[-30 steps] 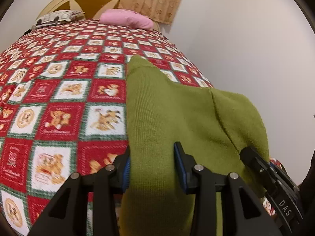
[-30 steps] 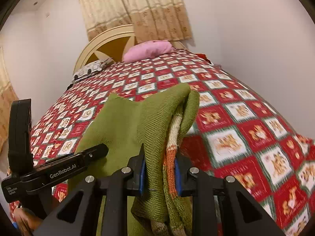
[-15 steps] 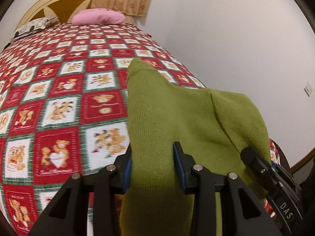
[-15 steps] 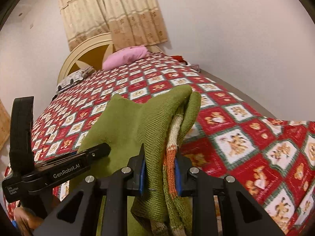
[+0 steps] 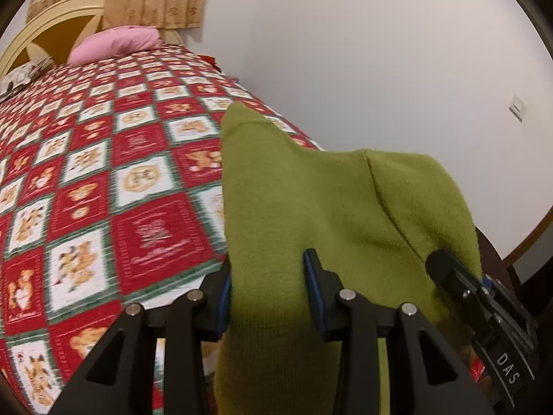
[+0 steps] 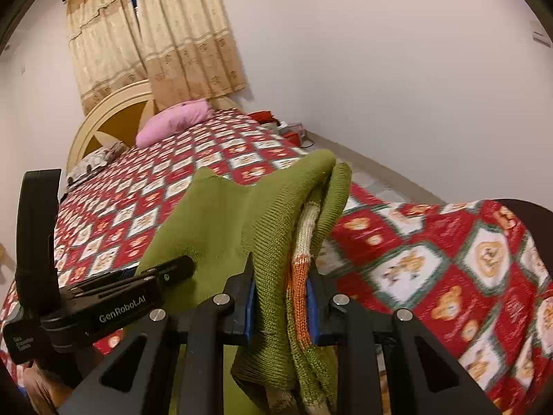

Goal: Fold small clothes

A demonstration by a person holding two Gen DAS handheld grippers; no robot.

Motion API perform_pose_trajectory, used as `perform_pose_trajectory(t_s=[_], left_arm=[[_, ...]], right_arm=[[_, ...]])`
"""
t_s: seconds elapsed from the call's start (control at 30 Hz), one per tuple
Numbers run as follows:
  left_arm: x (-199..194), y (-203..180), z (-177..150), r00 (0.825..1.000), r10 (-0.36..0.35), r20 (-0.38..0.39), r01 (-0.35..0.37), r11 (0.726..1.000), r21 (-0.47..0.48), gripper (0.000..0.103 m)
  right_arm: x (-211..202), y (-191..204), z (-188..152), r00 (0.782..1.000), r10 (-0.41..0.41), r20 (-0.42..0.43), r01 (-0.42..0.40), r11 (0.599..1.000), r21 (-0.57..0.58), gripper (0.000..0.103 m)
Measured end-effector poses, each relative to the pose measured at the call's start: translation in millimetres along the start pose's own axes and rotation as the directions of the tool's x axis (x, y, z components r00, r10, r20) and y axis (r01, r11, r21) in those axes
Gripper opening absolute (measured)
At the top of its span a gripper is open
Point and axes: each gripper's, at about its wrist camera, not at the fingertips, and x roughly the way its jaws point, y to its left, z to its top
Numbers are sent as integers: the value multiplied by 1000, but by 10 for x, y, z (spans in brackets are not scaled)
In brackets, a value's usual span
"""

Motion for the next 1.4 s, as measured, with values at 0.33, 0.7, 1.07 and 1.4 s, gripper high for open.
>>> perform_pose_trajectory(t_s=[0.33,0.7,1.07,1.4], left_arm=[[331,-413,61,999,46,-8,-45,998,49,39],[535,-506,87,996,88,-16,-88,995,45,40],[702,-224,91,992,-51,-113,41,995,-89,58],[239,-148,-134,996,-76,-54,73,996,-52,74]], right_arm=[[227,-417,115,997,-71,-9,70,997,-24,24],[586,-737,52,990,-116,-84,114,993,-29,24],[789,-1078,-23,983,1,-184,25,990,138,27],[492,-1144,-90,992,-17,-127,41,981,191,43]])
